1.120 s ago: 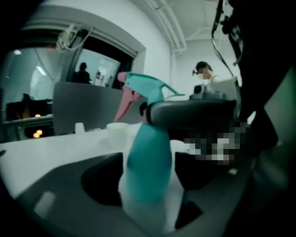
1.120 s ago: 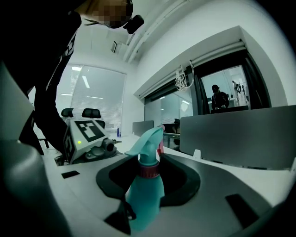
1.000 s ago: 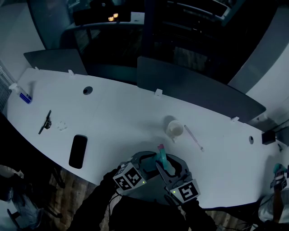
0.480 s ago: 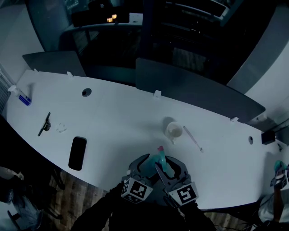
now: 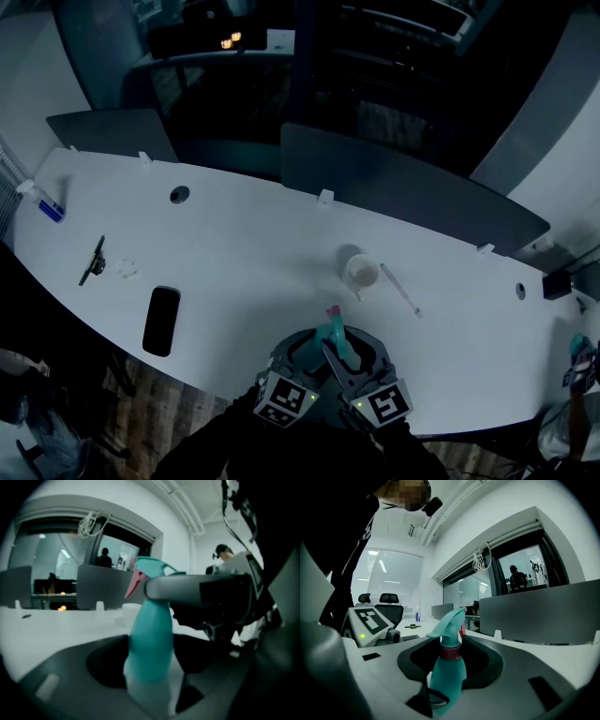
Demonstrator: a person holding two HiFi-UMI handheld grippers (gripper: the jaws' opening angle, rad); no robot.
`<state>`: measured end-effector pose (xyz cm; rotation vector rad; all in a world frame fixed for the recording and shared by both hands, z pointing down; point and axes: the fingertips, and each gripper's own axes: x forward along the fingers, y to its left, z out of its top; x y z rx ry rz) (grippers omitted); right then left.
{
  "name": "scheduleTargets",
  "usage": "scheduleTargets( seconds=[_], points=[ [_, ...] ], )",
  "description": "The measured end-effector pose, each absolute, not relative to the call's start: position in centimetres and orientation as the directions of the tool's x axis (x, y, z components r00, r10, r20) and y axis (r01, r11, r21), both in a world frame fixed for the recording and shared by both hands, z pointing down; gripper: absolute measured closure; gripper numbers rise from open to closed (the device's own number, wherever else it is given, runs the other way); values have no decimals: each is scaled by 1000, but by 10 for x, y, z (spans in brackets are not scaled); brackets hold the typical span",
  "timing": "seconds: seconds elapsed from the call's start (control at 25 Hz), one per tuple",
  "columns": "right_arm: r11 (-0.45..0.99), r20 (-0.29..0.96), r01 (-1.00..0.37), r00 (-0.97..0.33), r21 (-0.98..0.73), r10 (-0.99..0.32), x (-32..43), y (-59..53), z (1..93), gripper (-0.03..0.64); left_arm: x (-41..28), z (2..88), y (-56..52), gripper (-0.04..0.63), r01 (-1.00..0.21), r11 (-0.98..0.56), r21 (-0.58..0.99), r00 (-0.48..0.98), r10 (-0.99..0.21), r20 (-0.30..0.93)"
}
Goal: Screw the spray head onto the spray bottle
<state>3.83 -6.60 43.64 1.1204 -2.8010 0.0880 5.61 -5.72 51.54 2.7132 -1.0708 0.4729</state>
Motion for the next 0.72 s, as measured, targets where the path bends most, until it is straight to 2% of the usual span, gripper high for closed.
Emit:
scheduleTargets(
  seconds=[0.12,0.24,0.28,0.44,0.52,0.6,0.72],
  points=[
    [715,141,-699,-708,1,-692,39,-66,437,483,58,518,-56,287,-782,-623,0,573,-720,391],
    [717,144,-697,-710,4,-690,38,-66,437,482,54,517,-56,272,-726,-687,-23,631,-679,375],
    [720,149,-694,-713,-2,-686,37,-65,438,483,53,517,-56,243,-683,-730,-27,672,-642,369],
    [733,162,-680,-727,-29,-667,38,-66,438,483,55,524,-55,241,-433,-901,39,820,-375,433],
    [734,163,-678,-727,-23,-667,38,-67,438,483,58,525,-55,282,-366,-930,40,836,-309,452],
    [733,167,-681,-724,-11,-670,39,-67,438,483,58,523,-56,285,-390,-920,27,829,-338,445],
    [725,169,-689,-714,9,-680,39,-68,439,483,57,522,-57,287,-572,-820,7,750,-520,410]
  ],
)
